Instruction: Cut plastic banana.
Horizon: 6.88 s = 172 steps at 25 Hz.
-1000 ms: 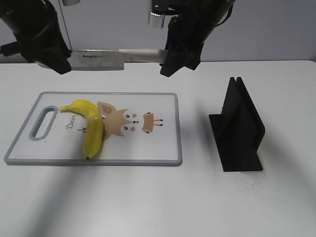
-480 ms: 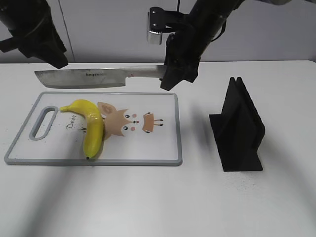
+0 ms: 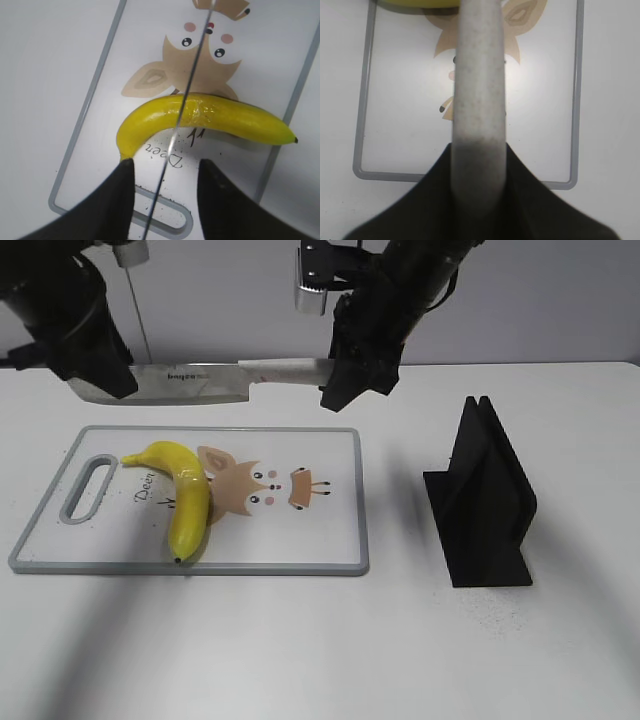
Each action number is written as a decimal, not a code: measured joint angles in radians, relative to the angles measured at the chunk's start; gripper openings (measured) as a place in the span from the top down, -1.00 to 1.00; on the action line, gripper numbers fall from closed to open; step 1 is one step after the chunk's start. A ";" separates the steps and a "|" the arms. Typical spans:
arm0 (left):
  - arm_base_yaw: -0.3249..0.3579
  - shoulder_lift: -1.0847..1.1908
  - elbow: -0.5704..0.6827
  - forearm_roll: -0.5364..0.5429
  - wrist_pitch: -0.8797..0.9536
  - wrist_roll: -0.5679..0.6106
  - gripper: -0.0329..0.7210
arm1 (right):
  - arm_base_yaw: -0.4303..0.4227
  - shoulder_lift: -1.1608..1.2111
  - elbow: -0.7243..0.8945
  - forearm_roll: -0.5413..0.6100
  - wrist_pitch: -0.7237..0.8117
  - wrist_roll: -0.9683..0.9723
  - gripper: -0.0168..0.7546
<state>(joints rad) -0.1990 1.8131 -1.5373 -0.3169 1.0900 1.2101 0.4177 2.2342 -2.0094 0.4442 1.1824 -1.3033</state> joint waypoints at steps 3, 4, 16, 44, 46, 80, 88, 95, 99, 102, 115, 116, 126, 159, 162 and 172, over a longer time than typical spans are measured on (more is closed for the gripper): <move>0.001 0.010 0.011 0.000 -0.028 0.000 -0.06 | 0.000 0.000 -0.001 0.000 0.001 0.000 0.49; 0.001 0.012 0.011 -0.001 -0.032 0.000 0.03 | 0.000 0.000 -0.001 0.000 0.001 0.000 0.49; 0.000 0.046 0.012 -0.008 -0.032 -0.001 0.83 | 0.000 0.000 -0.001 -0.012 -0.009 -0.020 0.49; -0.003 0.143 0.342 -0.032 -0.471 -0.004 0.81 | 0.084 0.209 -0.020 -0.192 -0.108 0.107 0.43; -0.003 0.143 0.342 -0.032 -0.472 -0.004 0.81 | 0.084 0.209 -0.020 -0.193 -0.108 0.109 0.43; 0.002 -0.089 0.368 0.000 -0.405 -0.009 0.85 | 0.105 0.102 -0.179 -0.193 0.041 0.136 0.42; 0.002 -0.139 0.368 0.000 -0.401 -0.009 0.85 | 0.106 0.050 -0.165 -0.194 0.042 0.164 0.40; 0.003 -0.155 0.369 -0.066 -0.378 -0.029 0.15 | 0.106 0.013 -0.078 -0.153 0.045 0.196 0.46; 0.002 -0.165 0.369 -0.114 -0.376 -0.035 -0.74 | 0.107 0.006 -0.070 -0.145 0.029 0.228 0.48; 0.002 -0.181 0.369 -0.125 -0.376 -0.035 -0.85 | 0.107 0.003 -0.070 -0.146 0.022 0.235 0.48; 0.007 -0.362 0.369 -0.095 -0.523 -0.204 -0.80 | 0.107 -0.094 0.022 -0.110 0.019 0.241 0.48; 0.012 -0.378 0.369 -0.094 -0.525 -0.237 -0.79 | 0.107 -0.105 0.039 -0.109 0.019 0.249 0.48; 0.089 -0.499 0.369 0.135 -0.432 -0.688 -0.75 | 0.107 -0.264 0.160 -0.110 0.018 0.346 0.48; 0.094 -1.383 0.820 0.357 0.009 -1.128 -0.64 | 0.107 -0.696 0.444 -0.246 0.013 1.200 0.48; 0.094 -1.457 0.857 0.357 0.036 -1.128 -0.64 | 0.107 -0.745 0.526 -0.259 -0.009 1.229 0.48; 0.094 -1.639 0.955 0.355 0.119 -1.163 -0.64 | 0.107 -0.932 0.826 -0.284 -0.151 1.370 0.48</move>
<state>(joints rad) -0.1050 0.1745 -0.5821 0.0380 1.2091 0.0472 0.5252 1.3024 -1.1832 0.1598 1.0309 0.0663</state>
